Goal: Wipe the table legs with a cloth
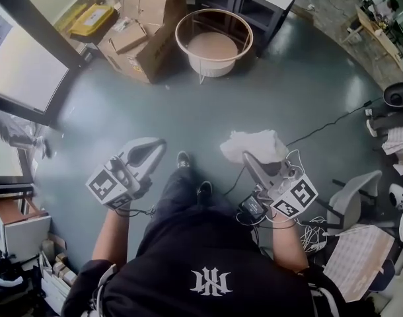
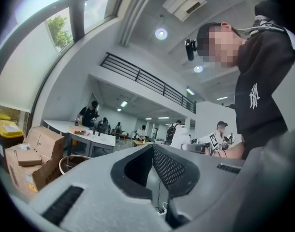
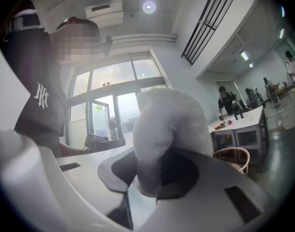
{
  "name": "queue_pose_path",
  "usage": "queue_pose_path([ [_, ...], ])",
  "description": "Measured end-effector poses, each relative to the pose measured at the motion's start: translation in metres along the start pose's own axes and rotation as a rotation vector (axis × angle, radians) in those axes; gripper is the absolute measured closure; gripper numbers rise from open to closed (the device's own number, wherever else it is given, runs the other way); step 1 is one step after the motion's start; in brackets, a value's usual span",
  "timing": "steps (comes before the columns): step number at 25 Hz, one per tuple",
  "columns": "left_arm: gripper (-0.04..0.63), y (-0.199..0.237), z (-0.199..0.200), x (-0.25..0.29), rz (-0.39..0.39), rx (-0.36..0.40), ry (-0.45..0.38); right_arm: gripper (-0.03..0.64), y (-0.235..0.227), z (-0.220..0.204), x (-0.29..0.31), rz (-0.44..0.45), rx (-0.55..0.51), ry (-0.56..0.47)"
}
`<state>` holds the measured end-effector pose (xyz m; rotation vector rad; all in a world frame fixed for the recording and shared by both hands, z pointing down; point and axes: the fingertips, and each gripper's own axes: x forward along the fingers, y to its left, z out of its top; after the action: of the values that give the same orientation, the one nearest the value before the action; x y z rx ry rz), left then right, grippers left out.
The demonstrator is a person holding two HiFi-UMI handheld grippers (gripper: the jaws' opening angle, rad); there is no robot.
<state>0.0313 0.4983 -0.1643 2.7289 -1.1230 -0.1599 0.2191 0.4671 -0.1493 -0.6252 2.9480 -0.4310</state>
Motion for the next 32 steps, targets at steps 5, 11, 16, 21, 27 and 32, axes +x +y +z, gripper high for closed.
queue_pose_path([
  [5,0.591,0.032,-0.005,0.014,-0.012,-0.017,0.005,0.537,-0.018,-0.005,0.019,-0.041,-0.032,0.057],
  [11,0.591,0.084,0.002,0.024,-0.015,-0.004,-0.005,0.537,-0.049,0.006,0.064,-0.053,-0.032,0.059],
  [16,0.591,0.15,0.016,0.031,-0.022,0.006,-0.002,0.537,-0.077,0.023,0.123,-0.062,-0.056,0.058],
  [21,0.589,0.213,0.034,0.035,-0.032,0.001,-0.02,0.537,-0.104,0.037,0.178,-0.093,-0.072,0.063],
  [27,0.591,0.272,0.041,0.043,-0.054,-0.018,-0.033,0.537,-0.125,0.054,0.215,-0.148,-0.109,0.073],
  [32,0.591,0.305,0.043,0.051,-0.072,-0.052,-0.072,0.537,-0.143,0.059,0.228,-0.199,-0.121,0.097],
])
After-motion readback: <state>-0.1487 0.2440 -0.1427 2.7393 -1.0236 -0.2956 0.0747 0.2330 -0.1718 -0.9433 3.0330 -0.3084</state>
